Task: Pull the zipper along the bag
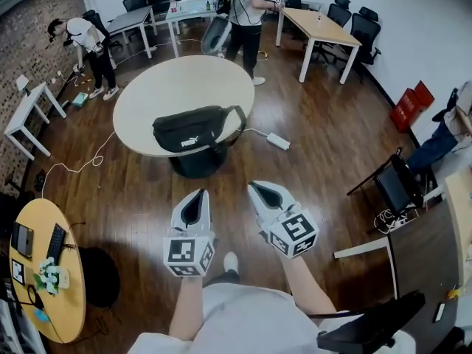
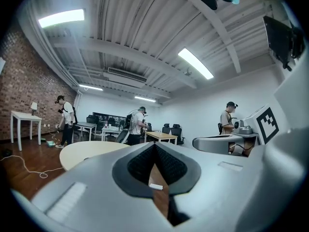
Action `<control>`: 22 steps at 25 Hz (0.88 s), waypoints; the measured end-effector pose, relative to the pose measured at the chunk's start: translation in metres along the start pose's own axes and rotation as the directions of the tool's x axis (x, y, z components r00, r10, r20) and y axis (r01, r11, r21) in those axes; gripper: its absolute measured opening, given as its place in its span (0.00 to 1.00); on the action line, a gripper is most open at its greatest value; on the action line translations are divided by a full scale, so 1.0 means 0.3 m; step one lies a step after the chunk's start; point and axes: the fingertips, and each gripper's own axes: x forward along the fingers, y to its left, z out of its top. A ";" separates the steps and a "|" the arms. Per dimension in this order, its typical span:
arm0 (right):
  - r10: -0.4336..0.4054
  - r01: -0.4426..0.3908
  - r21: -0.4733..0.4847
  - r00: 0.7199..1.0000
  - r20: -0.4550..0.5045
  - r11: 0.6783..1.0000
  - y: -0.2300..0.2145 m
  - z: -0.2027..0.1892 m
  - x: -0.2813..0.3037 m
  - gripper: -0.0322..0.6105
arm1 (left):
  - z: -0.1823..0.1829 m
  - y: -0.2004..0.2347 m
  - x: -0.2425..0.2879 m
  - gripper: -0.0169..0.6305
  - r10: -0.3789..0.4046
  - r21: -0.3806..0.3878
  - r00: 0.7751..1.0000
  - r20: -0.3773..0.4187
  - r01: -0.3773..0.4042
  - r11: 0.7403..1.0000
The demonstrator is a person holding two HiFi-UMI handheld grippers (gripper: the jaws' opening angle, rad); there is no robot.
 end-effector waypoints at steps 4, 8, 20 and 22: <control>0.016 -0.016 -0.033 1.000 0.002 0.999 -0.082 0.042 0.243 0.04 | 0.073 0.180 0.201 0.05 0.008 -0.006 1.000 0.026 -0.008 1.000; 0.005 -0.005 -0.037 1.000 -0.013 0.999 -0.178 0.057 0.399 0.04 | 0.054 0.297 0.361 0.05 0.055 0.003 0.997 -0.057 -0.055 0.998; 0.006 -0.007 -0.011 0.999 -0.035 1.000 -0.668 0.011 0.867 0.04 | 0.001 0.505 0.940 0.05 0.063 -0.023 0.996 -0.064 -0.065 0.998; 0.004 -0.004 -0.002 1.000 -0.031 1.000 -0.769 0.017 0.954 0.04 | 0.002 0.521 1.071 0.05 0.052 -0.003 0.996 -0.078 -0.052 0.999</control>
